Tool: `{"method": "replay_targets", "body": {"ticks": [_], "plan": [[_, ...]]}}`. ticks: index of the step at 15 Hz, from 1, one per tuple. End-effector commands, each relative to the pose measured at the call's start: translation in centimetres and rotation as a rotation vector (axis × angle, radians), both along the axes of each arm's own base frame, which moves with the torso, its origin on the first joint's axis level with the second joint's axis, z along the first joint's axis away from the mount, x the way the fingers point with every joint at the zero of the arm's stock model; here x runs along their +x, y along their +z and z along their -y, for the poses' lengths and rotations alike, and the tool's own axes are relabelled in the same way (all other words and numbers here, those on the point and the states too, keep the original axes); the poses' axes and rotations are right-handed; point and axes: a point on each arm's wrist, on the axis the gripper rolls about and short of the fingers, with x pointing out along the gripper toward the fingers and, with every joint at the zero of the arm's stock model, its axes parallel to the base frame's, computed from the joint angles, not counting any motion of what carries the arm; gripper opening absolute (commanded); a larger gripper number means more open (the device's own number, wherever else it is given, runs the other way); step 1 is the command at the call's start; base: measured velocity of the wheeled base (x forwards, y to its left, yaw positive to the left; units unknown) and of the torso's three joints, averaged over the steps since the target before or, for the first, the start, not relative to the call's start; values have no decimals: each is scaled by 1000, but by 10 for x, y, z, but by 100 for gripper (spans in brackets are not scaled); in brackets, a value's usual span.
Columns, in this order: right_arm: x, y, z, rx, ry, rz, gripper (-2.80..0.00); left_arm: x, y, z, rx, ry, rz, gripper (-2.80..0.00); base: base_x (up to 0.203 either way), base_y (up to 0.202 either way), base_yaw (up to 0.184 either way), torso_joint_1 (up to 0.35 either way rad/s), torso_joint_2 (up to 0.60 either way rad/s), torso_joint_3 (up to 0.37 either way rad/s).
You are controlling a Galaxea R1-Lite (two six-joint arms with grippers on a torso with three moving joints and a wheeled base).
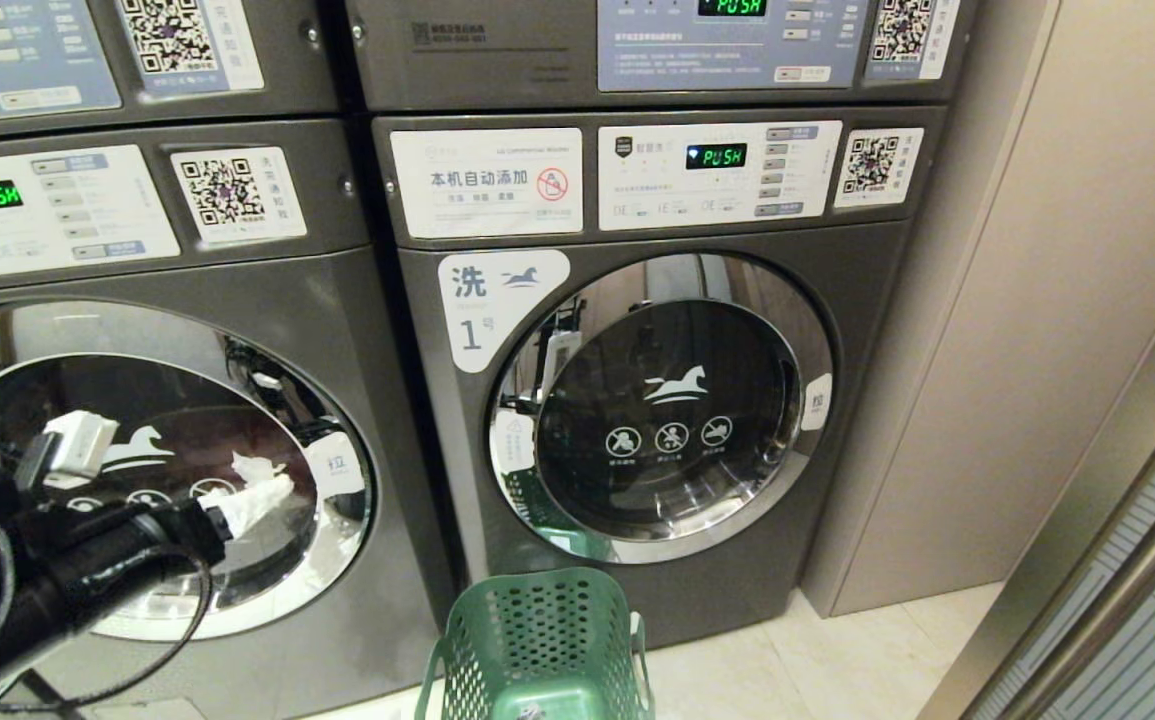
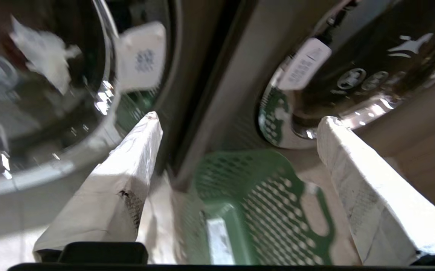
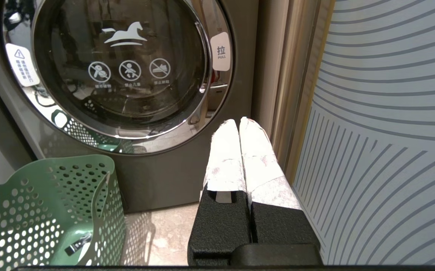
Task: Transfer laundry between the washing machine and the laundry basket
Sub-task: Open the lid of the washing machine
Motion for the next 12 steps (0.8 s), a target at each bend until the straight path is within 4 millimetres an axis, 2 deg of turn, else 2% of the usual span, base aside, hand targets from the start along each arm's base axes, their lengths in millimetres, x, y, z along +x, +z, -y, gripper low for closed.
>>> {"method": "replay_targets", "body": {"ticks": [1,3,6,8,12], "plan": [[3,-9,0,0,0,-35,-280,19,-24,-12,29,-2,-7,0,0,0,0,0,0,0],[3,-9,0,0,0,-35,-280,26,-21,-15,134,-44,42,0,0,0,0,0,0,0],[3,-9,0,0,0,-35,-280,32,-43,-17,145,-58,-32,0,0,0,0,0,0,0],[3,-9,0,0,0,-34,-280,41,-51,-22,146,-63,-23,0,0,0,0,0,0,0],[3,-9,0,0,0,-35,-280,51,-71,-53,85,-206,-7,0,0,0,0,0,0,0]]}}
